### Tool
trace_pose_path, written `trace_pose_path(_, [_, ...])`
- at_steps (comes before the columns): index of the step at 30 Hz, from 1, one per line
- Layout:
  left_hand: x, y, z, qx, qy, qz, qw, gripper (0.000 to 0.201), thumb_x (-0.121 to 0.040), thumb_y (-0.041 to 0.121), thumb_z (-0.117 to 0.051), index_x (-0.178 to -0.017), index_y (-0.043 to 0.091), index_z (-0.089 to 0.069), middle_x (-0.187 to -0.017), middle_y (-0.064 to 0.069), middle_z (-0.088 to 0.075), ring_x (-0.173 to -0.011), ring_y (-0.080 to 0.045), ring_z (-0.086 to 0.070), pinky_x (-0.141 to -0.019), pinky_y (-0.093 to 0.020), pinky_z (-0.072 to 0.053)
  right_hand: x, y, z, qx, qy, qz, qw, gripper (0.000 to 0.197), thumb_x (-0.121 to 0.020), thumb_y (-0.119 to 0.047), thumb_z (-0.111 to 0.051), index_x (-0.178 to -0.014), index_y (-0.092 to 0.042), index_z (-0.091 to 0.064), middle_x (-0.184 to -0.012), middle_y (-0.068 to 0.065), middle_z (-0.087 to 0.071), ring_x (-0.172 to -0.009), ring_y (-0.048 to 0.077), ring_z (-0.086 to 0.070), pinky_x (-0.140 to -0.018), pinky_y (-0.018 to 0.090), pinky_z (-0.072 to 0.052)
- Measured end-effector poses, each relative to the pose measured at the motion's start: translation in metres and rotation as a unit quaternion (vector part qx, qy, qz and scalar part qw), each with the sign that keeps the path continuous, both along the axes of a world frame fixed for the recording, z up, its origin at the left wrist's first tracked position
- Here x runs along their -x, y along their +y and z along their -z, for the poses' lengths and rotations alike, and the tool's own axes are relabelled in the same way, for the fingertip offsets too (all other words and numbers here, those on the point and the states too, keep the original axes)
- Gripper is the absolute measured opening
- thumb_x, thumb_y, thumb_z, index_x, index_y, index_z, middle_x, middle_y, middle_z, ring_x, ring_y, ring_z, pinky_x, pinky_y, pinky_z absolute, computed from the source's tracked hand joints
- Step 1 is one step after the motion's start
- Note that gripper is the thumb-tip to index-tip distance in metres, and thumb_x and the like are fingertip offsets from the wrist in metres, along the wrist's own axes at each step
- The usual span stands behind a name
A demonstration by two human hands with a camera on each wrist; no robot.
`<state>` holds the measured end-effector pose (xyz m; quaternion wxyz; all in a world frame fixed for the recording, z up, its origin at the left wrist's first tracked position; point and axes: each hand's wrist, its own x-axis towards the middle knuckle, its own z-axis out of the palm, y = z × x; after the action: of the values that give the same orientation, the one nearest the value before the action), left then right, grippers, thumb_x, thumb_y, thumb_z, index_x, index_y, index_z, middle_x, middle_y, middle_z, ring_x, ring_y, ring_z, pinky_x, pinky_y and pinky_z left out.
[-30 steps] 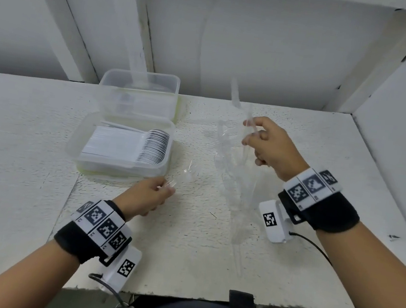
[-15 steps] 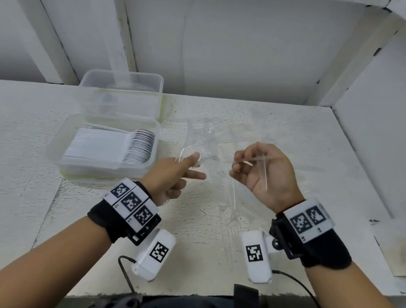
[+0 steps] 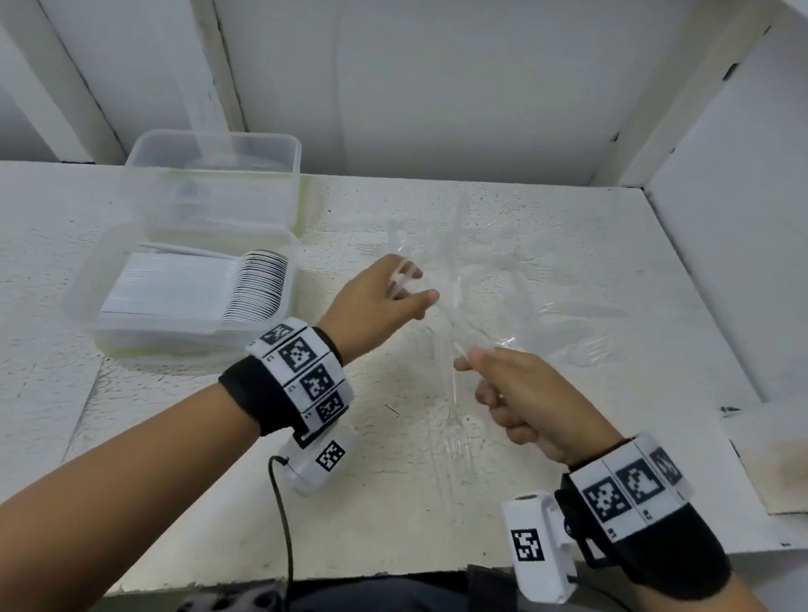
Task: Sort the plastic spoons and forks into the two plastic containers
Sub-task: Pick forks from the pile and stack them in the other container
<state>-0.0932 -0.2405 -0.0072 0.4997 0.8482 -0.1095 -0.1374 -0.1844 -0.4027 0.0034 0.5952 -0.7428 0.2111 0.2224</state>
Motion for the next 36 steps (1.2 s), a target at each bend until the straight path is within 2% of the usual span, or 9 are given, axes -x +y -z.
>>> trace_pose_path(2, [-0.001, -0.005, 0.006, -0.126, -0.095, 0.059, 0.986, 0.028, -0.095, 0.036, -0.048, -0.118, 0.021, -0.048, -0.081, -0.004, -0.066, -0.073, -0.013, -0.061, -0.064, -0.026, -0.046, 0.002, -0.008, 0.003, 0.022, -0.014, 0.049, 0.998, 0.018, -0.094, -0.032, -0.050, -0.098, -0.015, -0.055, -0.060, -0.003, -0.040, -0.036, 0.003, -0.026, -0.035, 0.016, -0.019])
trace_pose_path(4, [-0.004, -0.008, 0.013, -0.242, -0.171, 0.139, 0.945, 0.030, -0.097, 0.029, -0.043, -0.124, 0.019, -0.050, -0.099, -0.005, -0.065, -0.089, -0.024, -0.061, -0.074, -0.032, -0.047, 0.002, -0.019, 0.006, 0.017, -0.032, 0.132, 0.991, 0.012, -0.095, -0.024, -0.052, -0.091, -0.012, -0.051, -0.058, -0.002, -0.036, -0.033, 0.002, -0.026, -0.032, 0.014, -0.020])
trace_pose_path(6, [-0.005, -0.010, 0.016, -0.302, -0.209, 0.246, 0.897, 0.033, -0.096, 0.024, -0.043, -0.127, 0.022, -0.054, -0.120, 0.001, -0.057, -0.102, -0.022, -0.058, -0.078, -0.030, -0.046, 0.001, -0.031, 0.008, 0.012, -0.044, 0.204, 0.978, 0.018, -0.094, -0.017, -0.052, -0.077, -0.014, -0.046, -0.056, -0.001, -0.033, -0.033, 0.003, -0.027, -0.031, 0.014, -0.021])
trace_pose_path(9, [-0.005, -0.012, 0.017, -0.352, -0.220, 0.381, 0.826, 0.038, -0.094, 0.027, -0.046, -0.131, 0.029, -0.052, -0.140, 0.013, -0.041, -0.106, -0.014, -0.056, -0.075, -0.022, -0.039, 0.000, -0.041, 0.008, 0.022, -0.040, 0.217, 0.975, 0.022, -0.093, -0.017, -0.054, -0.073, -0.016, -0.042, -0.054, -0.002, -0.032, -0.035, 0.005, -0.025, -0.032, 0.015, -0.018])
trace_pose_path(11, [-0.004, -0.012, 0.017, -0.363, -0.224, 0.403, 0.810, 0.038, -0.093, 0.027, -0.046, -0.130, 0.028, -0.053, -0.141, 0.014, -0.040, -0.107, -0.013, -0.056, -0.073, -0.021, -0.037, -0.002, -0.044, 0.008, 0.019, -0.036, 0.201, 0.979, 0.018, -0.093, -0.018, -0.053, -0.077, -0.016, -0.044, -0.053, -0.002, -0.033, -0.034, 0.004, -0.023, -0.032, 0.014, -0.017])
trace_pose_path(18, [-0.003, -0.012, 0.015, -0.386, -0.232, 0.429, 0.783, 0.040, -0.096, 0.029, -0.044, -0.136, 0.035, -0.045, -0.133, 0.007, -0.043, -0.096, -0.017, -0.058, -0.068, -0.023, -0.036, -0.009, -0.035, 0.014, 0.045, -0.052, 0.155, 0.986, 0.012, -0.093, -0.020, -0.052, -0.083, -0.014, -0.050, -0.059, -0.001, -0.038, -0.037, 0.005, -0.025, -0.033, 0.016, -0.020])
trace_pose_path(25, [-0.003, -0.008, 0.011, -0.417, -0.253, 0.419, 0.766, 0.035, -0.096, 0.032, -0.045, -0.130, 0.025, -0.049, -0.133, 0.003, -0.039, -0.080, -0.022, -0.058, -0.063, -0.027, -0.038, -0.006, -0.033, 0.016, 0.070, -0.071, 0.158, 0.982, 0.009, -0.093, -0.021, -0.053, -0.088, -0.014, -0.053, -0.063, 0.000, -0.042, -0.045, 0.008, -0.029, -0.034, 0.016, -0.024])
trace_pose_path(31, [-0.007, 0.015, 0.004, -0.382, -0.280, 0.387, 0.791, 0.026, -0.096, 0.029, -0.045, -0.119, 0.019, -0.052, -0.119, 0.003, -0.051, -0.089, -0.022, -0.058, -0.064, -0.026, -0.040, 0.005, -0.039, 0.016, 0.098, -0.090, 0.165, 0.977, 0.010, -0.092, -0.021, -0.054, -0.083, -0.017, -0.053, -0.063, 0.000, -0.040, -0.047, 0.010, -0.031, -0.035, 0.016, -0.025])
trace_pose_path(36, [0.000, 0.050, 0.006, -0.314, -0.284, 0.334, 0.842, 0.027, -0.093, 0.030, -0.050, -0.116, 0.017, -0.058, -0.111, 0.002, -0.058, -0.088, -0.023, -0.061, -0.065, -0.030, -0.045, 0.013, -0.031, 0.018, 0.163, -0.097, 0.094, 0.977, 0.008, -0.091, -0.022, -0.055, -0.086, -0.016, -0.057, -0.066, -0.003, -0.046, -0.051, 0.008, -0.037, -0.045, 0.019, -0.029])
